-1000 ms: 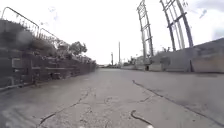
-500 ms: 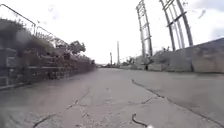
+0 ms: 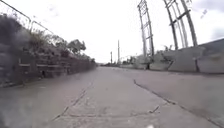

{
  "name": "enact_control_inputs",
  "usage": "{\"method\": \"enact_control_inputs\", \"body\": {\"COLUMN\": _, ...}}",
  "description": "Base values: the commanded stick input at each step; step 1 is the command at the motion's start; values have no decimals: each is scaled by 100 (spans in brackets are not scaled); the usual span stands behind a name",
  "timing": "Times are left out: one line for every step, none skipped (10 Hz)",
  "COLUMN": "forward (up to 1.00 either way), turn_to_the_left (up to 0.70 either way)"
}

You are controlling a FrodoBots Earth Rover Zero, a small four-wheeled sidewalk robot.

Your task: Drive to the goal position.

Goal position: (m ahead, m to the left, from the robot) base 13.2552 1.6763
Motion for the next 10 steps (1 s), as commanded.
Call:
{"method": "enact_control_inputs", "body": {"forward": 70, "turn_to_the_left": 0}}
{"method": "enact_control_inputs", "body": {"forward": 70, "turn_to_the_left": 0}}
{"method": "enact_control_inputs", "body": {"forward": 70, "turn_to_the_left": 0}}
{"method": "enact_control_inputs", "body": {"forward": 70, "turn_to_the_left": 0}}
{"method": "enact_control_inputs", "body": {"forward": 70, "turn_to_the_left": 0}}
{"method": "enact_control_inputs", "body": {"forward": 70, "turn_to_the_left": 0}}
{"method": "enact_control_inputs", "body": {"forward": 70, "turn_to_the_left": 0}}
{"method": "enact_control_inputs", "body": {"forward": 70, "turn_to_the_left": 0}}
{"method": "enact_control_inputs", "body": {"forward": 70, "turn_to_the_left": 0}}
{"method": "enact_control_inputs", "body": {"forward": 70, "turn_to_the_left": 0}}
